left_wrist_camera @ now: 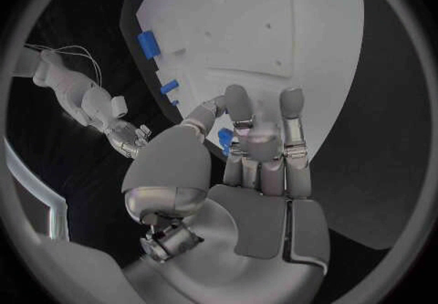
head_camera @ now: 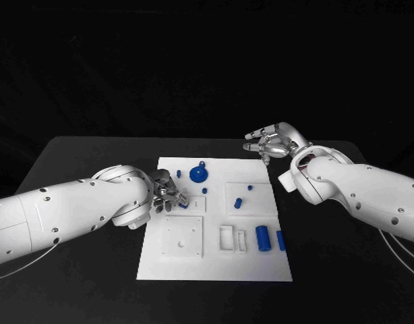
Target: Assemble the parts on the task board
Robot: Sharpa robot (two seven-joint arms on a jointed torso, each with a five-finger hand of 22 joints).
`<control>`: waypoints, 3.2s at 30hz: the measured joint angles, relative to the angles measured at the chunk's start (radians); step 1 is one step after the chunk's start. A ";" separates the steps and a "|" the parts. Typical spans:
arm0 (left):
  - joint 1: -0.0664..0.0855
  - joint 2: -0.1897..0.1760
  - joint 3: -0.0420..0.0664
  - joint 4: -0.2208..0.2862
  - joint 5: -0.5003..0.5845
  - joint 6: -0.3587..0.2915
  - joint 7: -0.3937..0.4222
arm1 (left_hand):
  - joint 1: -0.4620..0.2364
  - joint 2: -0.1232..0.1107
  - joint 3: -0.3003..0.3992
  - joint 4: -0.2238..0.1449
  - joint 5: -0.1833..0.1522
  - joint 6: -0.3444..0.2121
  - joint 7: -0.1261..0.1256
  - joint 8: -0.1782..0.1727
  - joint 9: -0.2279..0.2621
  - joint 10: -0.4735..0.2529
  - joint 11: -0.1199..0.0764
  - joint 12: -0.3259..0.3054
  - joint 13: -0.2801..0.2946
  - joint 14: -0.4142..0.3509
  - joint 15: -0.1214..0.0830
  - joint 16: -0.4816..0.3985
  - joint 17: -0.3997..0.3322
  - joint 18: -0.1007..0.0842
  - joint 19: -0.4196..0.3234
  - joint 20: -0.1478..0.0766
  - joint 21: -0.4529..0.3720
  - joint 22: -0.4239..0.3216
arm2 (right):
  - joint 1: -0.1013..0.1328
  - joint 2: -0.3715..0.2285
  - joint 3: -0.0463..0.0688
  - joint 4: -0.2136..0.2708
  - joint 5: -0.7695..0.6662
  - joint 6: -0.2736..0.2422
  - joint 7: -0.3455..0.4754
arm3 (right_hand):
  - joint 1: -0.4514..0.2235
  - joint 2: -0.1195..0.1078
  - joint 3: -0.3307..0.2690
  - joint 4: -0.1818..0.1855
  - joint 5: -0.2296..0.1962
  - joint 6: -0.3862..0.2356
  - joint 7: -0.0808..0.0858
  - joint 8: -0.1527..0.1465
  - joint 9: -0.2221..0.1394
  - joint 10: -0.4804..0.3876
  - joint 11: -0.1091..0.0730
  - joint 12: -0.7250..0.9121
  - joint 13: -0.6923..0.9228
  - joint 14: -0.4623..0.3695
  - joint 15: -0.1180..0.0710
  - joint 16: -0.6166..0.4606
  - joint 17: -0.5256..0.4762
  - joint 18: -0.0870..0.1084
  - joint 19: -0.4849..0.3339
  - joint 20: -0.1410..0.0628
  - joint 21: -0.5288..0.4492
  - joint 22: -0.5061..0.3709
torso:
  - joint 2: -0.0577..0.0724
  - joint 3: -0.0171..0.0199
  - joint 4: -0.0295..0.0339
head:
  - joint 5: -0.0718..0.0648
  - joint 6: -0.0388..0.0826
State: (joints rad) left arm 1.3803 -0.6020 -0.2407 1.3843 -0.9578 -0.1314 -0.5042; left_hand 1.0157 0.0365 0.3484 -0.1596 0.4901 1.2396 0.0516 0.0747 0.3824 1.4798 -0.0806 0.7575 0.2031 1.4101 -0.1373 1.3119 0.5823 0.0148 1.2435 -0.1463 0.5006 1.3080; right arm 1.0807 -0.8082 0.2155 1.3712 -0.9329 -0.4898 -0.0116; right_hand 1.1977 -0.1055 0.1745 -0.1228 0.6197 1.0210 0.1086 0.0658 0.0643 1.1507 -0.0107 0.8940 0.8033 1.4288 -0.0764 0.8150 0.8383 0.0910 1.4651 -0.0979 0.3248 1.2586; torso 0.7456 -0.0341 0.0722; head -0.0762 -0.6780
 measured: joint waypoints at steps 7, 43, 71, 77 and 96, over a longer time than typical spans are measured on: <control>0.000 -0.004 0.000 0.012 -0.001 -0.041 0.001 | 0.000 0.000 0.000 0.000 -0.004 0.000 0.000 0.000 0.000 0.000 0.000 0.000 0.000 0.002 0.001 0.000 0.002 0.000 0.000 0.000 0.000 0.000 | -0.001 -0.002 0.000 0.001 0.004 0.000 0.000 | -0.008 0.000 0.000 0.000 0.000 0.000 0.000 0.000 0.000 0.000 0.000 0.000 0.000 0.000 0.000 0.000 0.000 0.000 0.000 0.000 0.000 -0.001 | 0.000 0.0001 0.0000 | 0.000 -0.001; -0.006 0.028 -0.001 -0.017 -0.010 -0.069 -0.003 | 0.003 -0.003 0.006 0.006 -0.008 0.000 0.000 0.000 0.000 0.000 0.000 0.004 -0.001 0.008 0.002 0.000 0.002 0.000 0.000 0.000 0.004 -0.001 | -0.002 -0.004 0.000 0.001 0.010 0.000 -0.003 | -0.008 0.000 0.003 0.003 0.006 0.005 -0.001 0.000 0.000 0.002 0.002 0.000 -0.001 0.000 0.000 0.000 0.001 -0.001 0.000 0.000 0.000 -0.001 | 0.001 0.0010 -0.0002 | -0.005 -0.009; -0.008 0.027 0.003 -0.022 -0.039 -0.023 -0.006 | 0.005 -0.005 0.007 0.007 -0.019 0.000 0.000 0.000 0.000 0.000 0.000 0.004 -0.002 0.006 0.003 0.000 -0.004 0.000 0.000 0.000 0.004 -0.001 | -0.008 -0.003 0.000 -0.002 0.010 0.002 -0.004 | -0.008 0.000 0.003 0.003 0.006 0.005 -0.001 0.000 0.000 0.003 0.003 0.000 0.000 0.000 0.000 0.000 0.001 -0.001 0.000 0.000 0.000 -0.002 | 0.000 0.0001 -0.0003 | -0.005 -0.014; -0.007 0.025 0.005 -0.021 -0.040 -0.009 -0.005 | 0.010 -0.010 0.006 0.005 -0.022 0.000 0.000 0.000 0.000 0.000 0.000 0.004 -0.002 0.006 0.003 0.000 -0.004 0.000 -0.002 0.002 0.004 0.000 | -0.009 -0.002 0.000 -0.003 0.010 0.002 -0.004 | -0.008 0.000 0.006 0.003 0.008 0.005 -0.001 0.000 0.000 0.000 0.000 0.000 0.000 0.000 0.000 0.000 0.001 -0.001 0.000 0.000 0.000 -0.003 | 0.000 0.0005 -0.0002 | -0.005 -0.016; -0.008 0.030 0.004 -0.028 -0.040 0.025 -0.008 | 0.009 -0.003 -0.040 0.065 -0.104 0.000 0.000 0.074 0.090 0.000 0.000 0.004 -0.002 0.006 0.004 0.000 -0.005 0.000 -0.004 0.003 -0.001 0.000 | -0.011 0.000 0.000 -0.005 0.011 0.003 -0.006 | -0.008 0.000 0.013 0.004 0.012 0.005 -0.002 0.000 0.000 0.000 0.000 0.000 0.000 0.000 0.000 0.000 0.002 -0.001 0.000 0.000 0.000 -0.004 | 0.000 0.0006 -0.0012 | -0.003 -0.015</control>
State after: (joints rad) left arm 1.3725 -0.5722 -0.2371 1.3567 -0.9981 -0.1065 -0.5120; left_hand 1.0247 0.0334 0.3086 -0.0948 0.3858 1.2395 0.0516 0.1488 0.4722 1.4797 -0.0801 0.7611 0.2008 1.4162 -0.1333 1.3119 0.5769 0.0149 1.2397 -0.1428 0.4996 1.3078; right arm 1.0695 -0.8082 0.2155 1.3667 -0.9224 -0.4864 -0.0172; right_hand 1.1898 -0.1053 0.1874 -0.1186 0.6313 1.0260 0.1071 0.0658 0.0643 1.1508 -0.0106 0.8940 0.8030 1.4287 -0.0764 0.8150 0.8398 0.0901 1.4651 -0.0979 0.3249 1.2542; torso 0.7456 -0.0336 0.0710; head -0.0791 -0.6934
